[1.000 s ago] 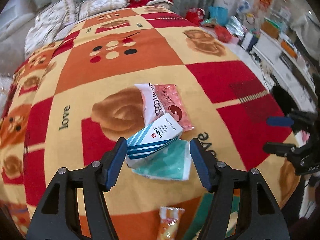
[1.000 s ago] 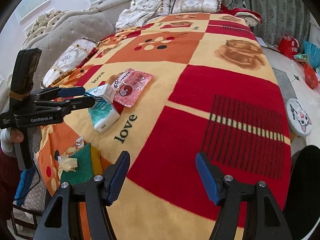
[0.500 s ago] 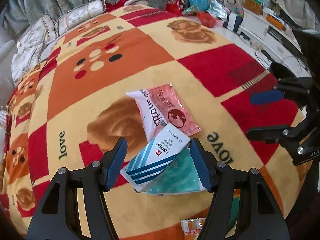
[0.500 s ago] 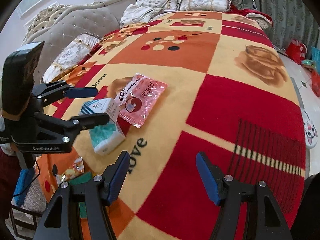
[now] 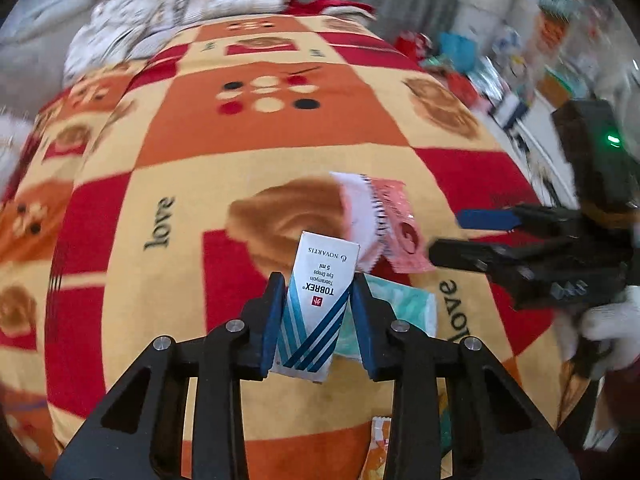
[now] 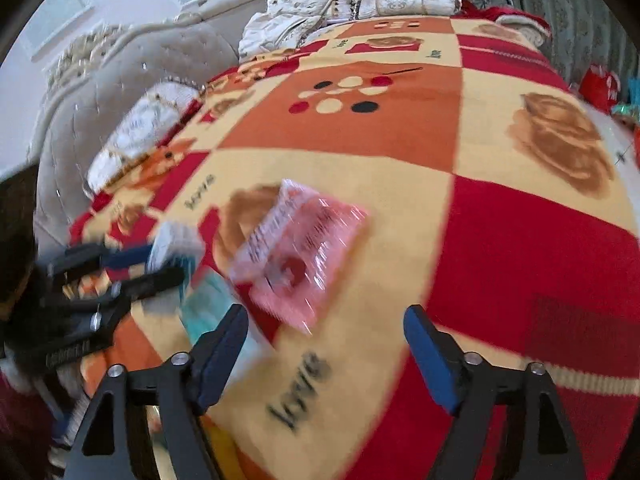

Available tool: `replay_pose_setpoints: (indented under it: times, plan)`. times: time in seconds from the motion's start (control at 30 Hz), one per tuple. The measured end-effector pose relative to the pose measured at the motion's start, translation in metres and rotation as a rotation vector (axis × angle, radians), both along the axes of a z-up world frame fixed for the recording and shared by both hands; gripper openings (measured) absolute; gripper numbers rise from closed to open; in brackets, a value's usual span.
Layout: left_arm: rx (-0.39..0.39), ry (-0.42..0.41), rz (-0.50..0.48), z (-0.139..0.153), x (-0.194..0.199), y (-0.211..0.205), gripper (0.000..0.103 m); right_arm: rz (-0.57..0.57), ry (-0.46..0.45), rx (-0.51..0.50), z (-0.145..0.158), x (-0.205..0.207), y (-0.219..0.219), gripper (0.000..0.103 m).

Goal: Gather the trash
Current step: 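Grasp the white Tobrex box with the left tool while the right tool grasps the pink wrapper, then carry the box and wrapper over the black bin and open both tools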

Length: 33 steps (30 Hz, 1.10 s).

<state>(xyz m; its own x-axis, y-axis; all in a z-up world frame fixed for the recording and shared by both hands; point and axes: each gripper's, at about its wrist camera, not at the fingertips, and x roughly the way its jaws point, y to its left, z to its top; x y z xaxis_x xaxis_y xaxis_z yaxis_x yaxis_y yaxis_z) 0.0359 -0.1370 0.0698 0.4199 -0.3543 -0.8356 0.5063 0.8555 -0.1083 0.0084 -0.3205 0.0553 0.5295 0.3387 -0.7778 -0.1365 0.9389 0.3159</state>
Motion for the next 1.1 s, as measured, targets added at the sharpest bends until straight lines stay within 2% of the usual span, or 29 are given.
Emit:
replay_pose_setpoints:
  times: [0.1,0.2,0.3,0.37,0.4,0.53,0.77,1.1]
  plan:
    - [-0.032,0.012,0.045,-0.001,0.0,0.009,0.031,-0.03,0.033,0.04,-0.009,0.025,0.011,0.079]
    - [-0.058,0.01,0.084,0.001,-0.003,0.016,0.031,-0.047,0.055,0.031,-0.019,0.042,0.023,0.079]
    - [-0.079,0.011,0.097,0.003,-0.007,0.018,0.031,-0.052,0.018,-0.008,-0.019,0.045,0.03,0.079]
    - [-0.085,0.008,0.097,0.005,-0.012,0.015,0.031,-0.048,-0.003,-0.066,-0.018,0.044,0.034,0.067]
    - [-0.087,0.009,0.096,0.006,-0.013,0.014,0.031,-0.04,-0.007,-0.097,-0.018,0.043,0.034,0.049]
    - [-0.095,0.012,0.083,0.01,-0.023,0.005,0.031,-0.022,-0.025,-0.093,-0.011,0.031,0.024,0.035]
    - [-0.125,0.008,0.068,0.022,-0.04,-0.015,0.031,-0.014,-0.091,-0.1,0.018,-0.013,-0.001,0.034]
    - [-0.112,-0.004,0.013,0.034,-0.079,-0.064,0.031,-0.056,-0.122,-0.091,0.031,-0.083,-0.043,0.034]
